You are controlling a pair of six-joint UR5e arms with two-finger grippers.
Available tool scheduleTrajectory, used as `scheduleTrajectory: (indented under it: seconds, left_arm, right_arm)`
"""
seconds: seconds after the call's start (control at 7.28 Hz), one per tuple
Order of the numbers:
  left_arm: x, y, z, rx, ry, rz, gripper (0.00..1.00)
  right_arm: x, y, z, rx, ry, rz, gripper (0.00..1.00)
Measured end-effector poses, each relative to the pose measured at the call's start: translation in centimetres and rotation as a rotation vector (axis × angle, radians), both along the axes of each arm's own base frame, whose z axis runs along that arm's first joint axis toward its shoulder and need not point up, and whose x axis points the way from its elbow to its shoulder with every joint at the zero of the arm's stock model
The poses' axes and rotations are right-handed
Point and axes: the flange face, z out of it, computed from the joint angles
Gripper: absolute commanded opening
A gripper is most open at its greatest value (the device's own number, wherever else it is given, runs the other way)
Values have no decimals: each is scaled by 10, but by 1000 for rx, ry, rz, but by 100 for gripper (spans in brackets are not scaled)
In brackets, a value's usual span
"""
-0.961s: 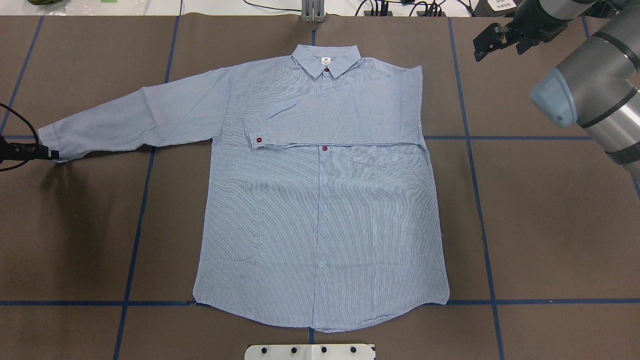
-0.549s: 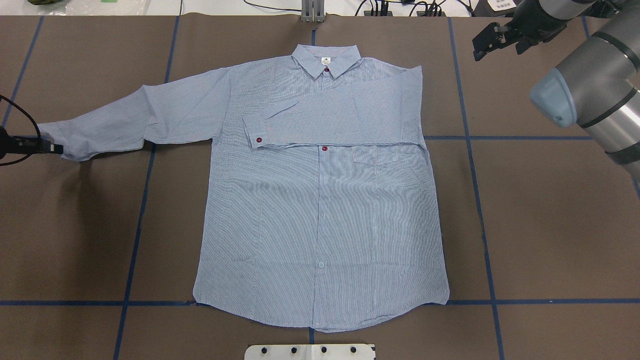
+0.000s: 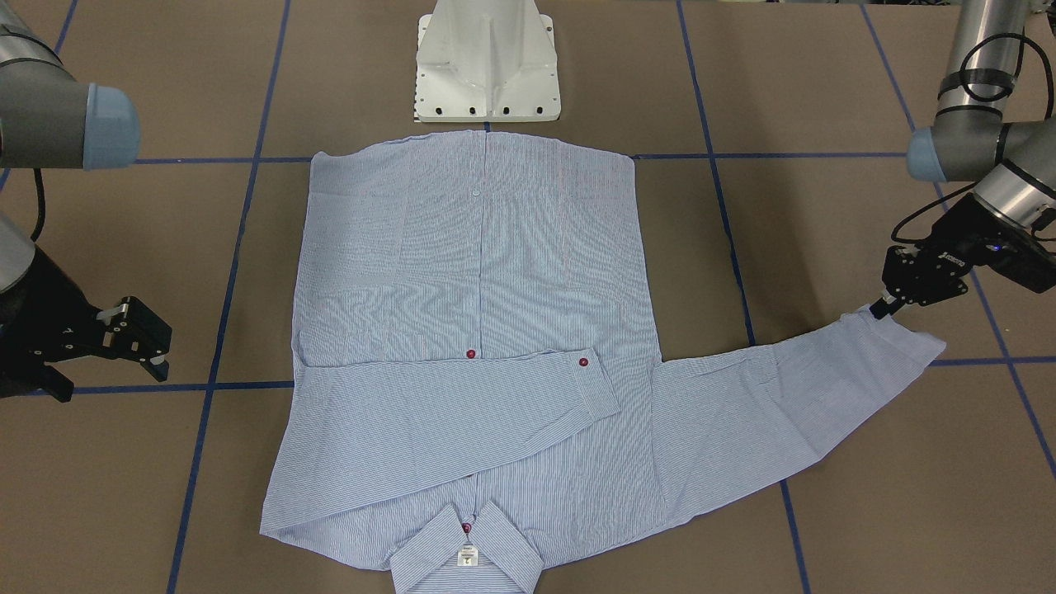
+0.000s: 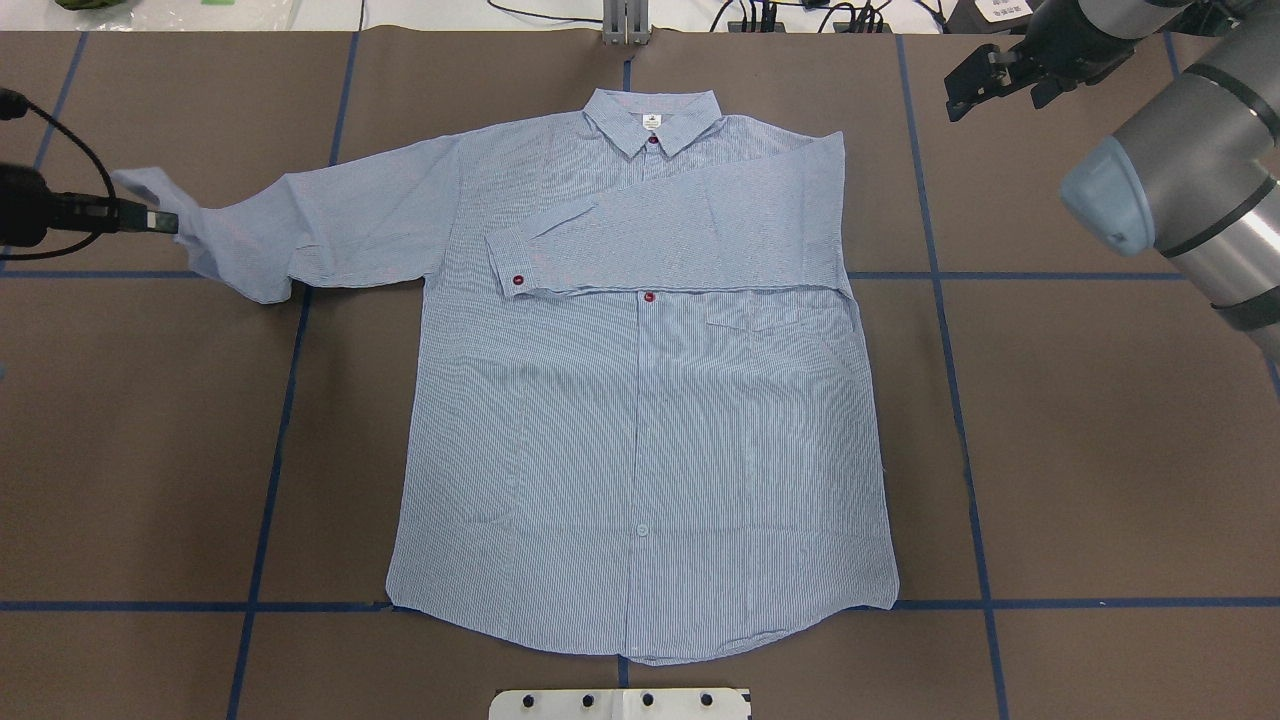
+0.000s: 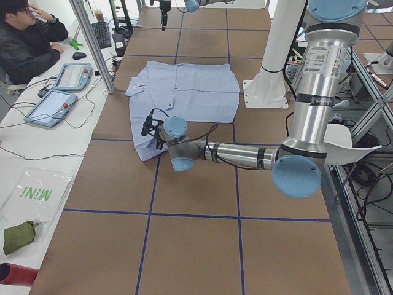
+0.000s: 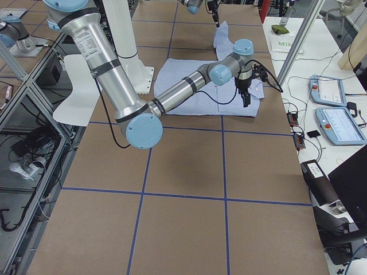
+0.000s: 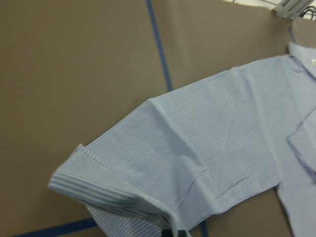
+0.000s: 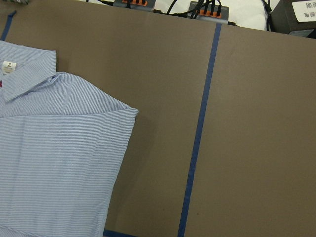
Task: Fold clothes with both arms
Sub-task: 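Fold the sleeve with the left gripper across the shirt toward the collar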
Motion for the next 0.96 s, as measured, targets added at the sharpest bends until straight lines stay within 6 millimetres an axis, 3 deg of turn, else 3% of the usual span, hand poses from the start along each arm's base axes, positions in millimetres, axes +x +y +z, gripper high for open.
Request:
scheduleTrajectory:
  seconds: [0.27,0.41,0.69,0.96]
  left_arm:
    - [38,-35,-120,2,13,19,0]
    - [68,-38,-162,-4,36,35,0]
    - [149,-33,-225,-45,95,39,0]
    - [228,-27,-271,-81,130,26,0]
  right_arm:
    - [0,0,-1,-1,-2,4,100]
    - [1,1,-2,-4,-4,9,100]
    - [1,3,-5,-10,-11,19,100]
    - [1,6,-7,-9,-16,22,100]
